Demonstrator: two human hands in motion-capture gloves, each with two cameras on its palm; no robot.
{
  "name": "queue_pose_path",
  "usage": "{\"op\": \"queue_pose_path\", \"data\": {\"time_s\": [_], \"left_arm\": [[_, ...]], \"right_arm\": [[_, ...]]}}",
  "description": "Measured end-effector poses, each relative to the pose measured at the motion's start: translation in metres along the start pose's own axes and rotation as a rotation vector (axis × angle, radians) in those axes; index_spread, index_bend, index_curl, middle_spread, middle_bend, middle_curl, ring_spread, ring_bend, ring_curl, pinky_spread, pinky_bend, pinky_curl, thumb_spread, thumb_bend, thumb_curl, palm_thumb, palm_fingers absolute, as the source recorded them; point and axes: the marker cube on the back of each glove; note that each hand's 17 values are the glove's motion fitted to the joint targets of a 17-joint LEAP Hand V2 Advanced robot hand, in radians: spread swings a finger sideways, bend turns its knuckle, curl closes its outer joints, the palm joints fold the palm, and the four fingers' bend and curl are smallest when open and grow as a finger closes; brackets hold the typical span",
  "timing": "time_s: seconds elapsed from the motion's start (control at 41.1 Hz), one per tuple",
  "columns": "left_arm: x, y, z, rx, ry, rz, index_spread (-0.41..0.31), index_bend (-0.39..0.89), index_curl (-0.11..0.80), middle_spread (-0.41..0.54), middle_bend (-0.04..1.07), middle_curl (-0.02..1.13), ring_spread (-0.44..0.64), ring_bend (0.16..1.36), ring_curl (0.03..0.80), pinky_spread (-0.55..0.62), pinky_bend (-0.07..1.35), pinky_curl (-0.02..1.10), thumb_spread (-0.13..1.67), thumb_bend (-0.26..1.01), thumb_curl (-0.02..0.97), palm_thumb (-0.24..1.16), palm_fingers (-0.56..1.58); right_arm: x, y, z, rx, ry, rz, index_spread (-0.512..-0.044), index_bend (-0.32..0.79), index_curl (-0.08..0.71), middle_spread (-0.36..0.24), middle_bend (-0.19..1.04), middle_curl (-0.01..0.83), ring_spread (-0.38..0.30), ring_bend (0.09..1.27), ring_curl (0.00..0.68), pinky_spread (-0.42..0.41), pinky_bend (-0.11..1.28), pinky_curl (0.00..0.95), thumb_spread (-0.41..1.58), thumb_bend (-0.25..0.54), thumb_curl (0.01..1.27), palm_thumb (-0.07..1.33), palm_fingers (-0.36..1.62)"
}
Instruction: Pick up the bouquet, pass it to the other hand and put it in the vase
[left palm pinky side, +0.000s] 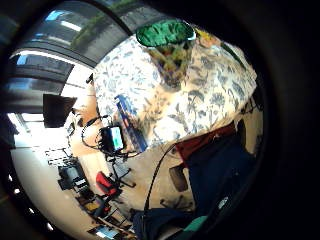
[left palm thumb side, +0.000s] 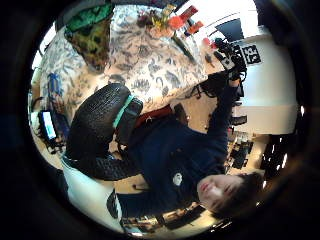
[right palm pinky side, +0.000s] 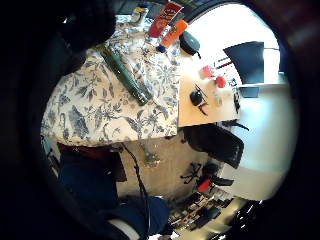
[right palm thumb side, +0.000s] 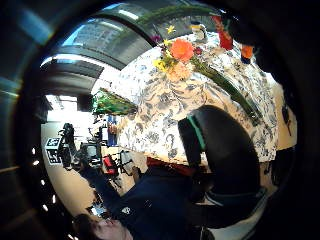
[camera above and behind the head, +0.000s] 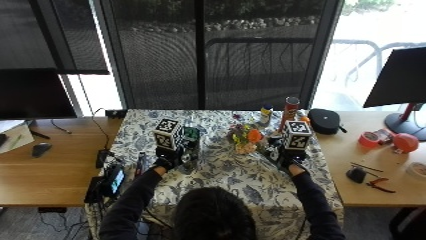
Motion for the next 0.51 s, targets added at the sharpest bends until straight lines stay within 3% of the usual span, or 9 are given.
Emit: {"op": "queue_pose_path", "data": {"time_s": [0.024,0.097,0.219,0.511], "left_arm": [[0.000,-0.001,0.000,0.004,-0.004,0.000,-0.007,0.19,0.054,0.143,0.12,0.01,0.17,0.37,0.058,0.20,0.32,0.06,0.43,0.17,0.056,0.27,0.23],[0.002,-0.004,-0.003,0.019,-0.025,0.002,-0.009,0.20,0.098,0.204,0.11,0.03,0.23,0.41,0.101,0.27,0.36,0.11,0.63,0.17,0.080,0.29,0.21],[0.005,-0.007,-0.002,0.025,-0.044,-0.014,-0.012,0.20,0.155,0.264,0.12,0.05,0.30,0.45,0.139,0.34,0.39,0.16,0.84,0.16,0.115,0.32,0.18],[0.001,-0.011,0.009,0.018,-0.072,-0.048,-0.014,0.21,0.258,0.310,0.14,0.08,0.36,0.51,0.185,0.40,0.41,0.22,1.06,0.09,0.172,0.32,0.12]], "right_arm": [[0.000,-0.003,0.001,0.001,0.000,0.003,-0.152,0.07,0.018,-0.028,0.35,0.104,-0.032,0.45,0.092,0.010,0.40,0.088,0.44,0.250,0.07,0.37,0.77],[0.001,-0.015,0.002,0.001,0.001,0.015,-0.197,0.08,0.071,-0.041,0.38,0.160,-0.043,0.48,0.167,0.014,0.42,0.156,0.65,0.271,0.09,0.42,0.73],[-0.004,-0.018,-0.006,-0.014,0.013,0.026,-0.210,0.09,0.110,-0.052,0.41,0.224,-0.054,0.51,0.234,0.021,0.42,0.213,0.88,0.268,0.13,0.44,0.69],[-0.009,-0.026,0.001,-0.015,0.022,0.027,-0.232,0.10,0.139,-0.051,0.39,0.296,-0.055,0.52,0.291,0.034,0.44,0.272,1.12,0.207,0.19,0.47,0.62]]}}
